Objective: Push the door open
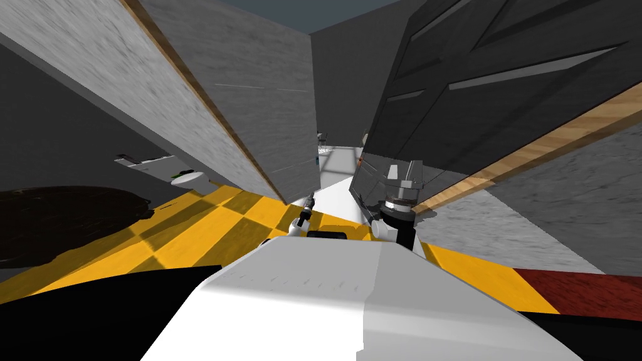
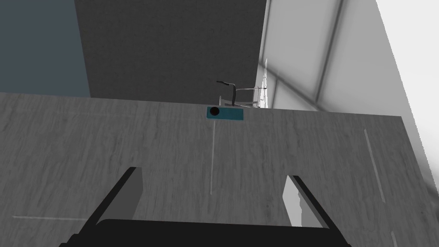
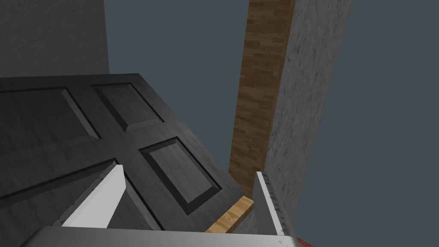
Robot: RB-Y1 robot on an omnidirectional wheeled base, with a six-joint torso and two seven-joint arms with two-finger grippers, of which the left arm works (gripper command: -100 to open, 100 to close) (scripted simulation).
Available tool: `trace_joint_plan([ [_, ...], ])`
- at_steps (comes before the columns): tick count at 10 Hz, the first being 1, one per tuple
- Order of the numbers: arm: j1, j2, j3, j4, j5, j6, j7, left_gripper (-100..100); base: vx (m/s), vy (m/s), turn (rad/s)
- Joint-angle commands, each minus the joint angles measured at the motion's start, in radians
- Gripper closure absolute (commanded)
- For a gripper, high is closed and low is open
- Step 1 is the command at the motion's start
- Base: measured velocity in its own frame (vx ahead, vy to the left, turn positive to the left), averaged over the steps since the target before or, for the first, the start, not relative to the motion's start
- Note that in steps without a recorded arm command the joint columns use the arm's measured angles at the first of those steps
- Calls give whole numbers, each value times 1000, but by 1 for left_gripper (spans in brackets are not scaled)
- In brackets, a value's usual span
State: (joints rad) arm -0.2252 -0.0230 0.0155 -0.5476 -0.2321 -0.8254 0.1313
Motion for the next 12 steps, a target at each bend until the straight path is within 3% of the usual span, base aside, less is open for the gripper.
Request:
trace_joint_plan([
  [1, 1, 11, 3, -2, -9, -1, 5, -100, 214, -14, 28],
  [12, 4, 84, 35, -6, -101, -16, 58, -100, 199, -4, 36],
])
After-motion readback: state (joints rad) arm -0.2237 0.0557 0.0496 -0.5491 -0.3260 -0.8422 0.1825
